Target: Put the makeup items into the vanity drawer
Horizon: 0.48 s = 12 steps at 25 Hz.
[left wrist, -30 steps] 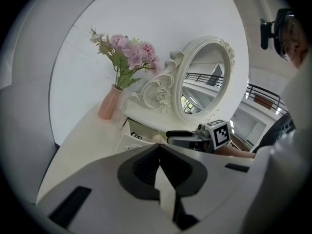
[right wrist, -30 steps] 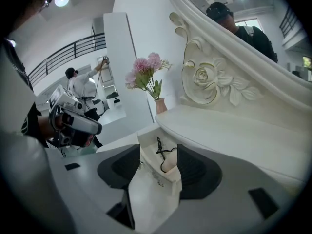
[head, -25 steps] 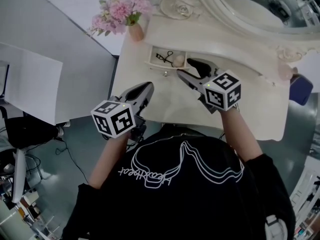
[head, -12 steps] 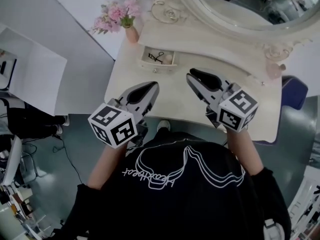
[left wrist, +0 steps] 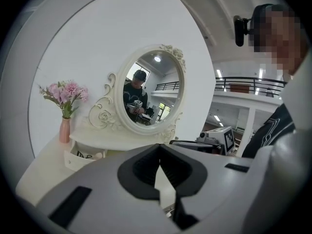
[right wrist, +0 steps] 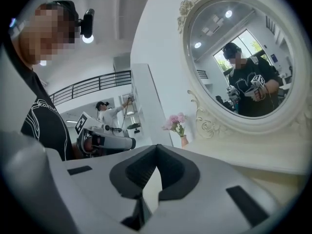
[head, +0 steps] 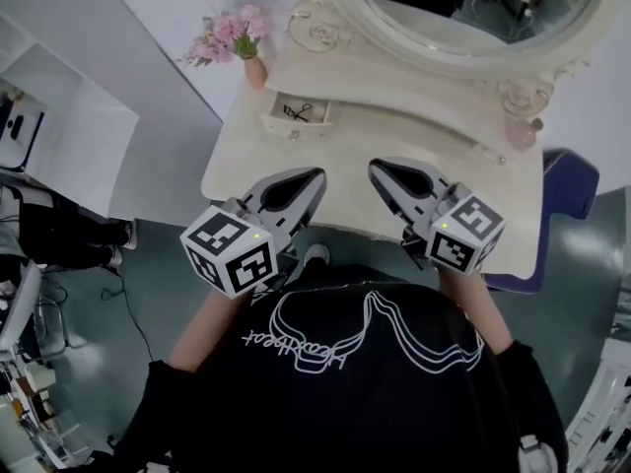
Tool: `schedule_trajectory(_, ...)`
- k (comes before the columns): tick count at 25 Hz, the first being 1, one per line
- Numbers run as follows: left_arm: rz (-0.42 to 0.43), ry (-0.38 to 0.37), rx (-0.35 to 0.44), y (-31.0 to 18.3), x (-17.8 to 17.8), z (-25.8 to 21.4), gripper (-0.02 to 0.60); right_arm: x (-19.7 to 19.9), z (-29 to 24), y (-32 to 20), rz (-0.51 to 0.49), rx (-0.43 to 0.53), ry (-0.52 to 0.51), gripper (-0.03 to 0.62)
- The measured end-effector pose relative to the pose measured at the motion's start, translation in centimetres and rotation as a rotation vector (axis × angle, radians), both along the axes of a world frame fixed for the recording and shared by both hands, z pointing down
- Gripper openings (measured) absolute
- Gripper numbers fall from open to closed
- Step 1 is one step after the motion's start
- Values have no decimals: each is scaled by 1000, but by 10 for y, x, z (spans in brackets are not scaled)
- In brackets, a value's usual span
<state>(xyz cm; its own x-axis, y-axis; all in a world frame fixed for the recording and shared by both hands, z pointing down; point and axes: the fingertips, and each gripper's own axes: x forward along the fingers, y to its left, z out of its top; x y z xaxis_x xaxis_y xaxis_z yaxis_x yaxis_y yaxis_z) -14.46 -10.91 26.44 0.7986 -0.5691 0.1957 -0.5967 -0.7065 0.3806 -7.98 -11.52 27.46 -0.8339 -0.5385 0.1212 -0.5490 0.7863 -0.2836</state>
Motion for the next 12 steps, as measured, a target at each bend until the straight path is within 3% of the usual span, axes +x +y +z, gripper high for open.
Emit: schedule_trajectory(12, -4, -26, 26, 7, 8, -13, 6, 3, -6, 10, -24, 36, 61, 5)
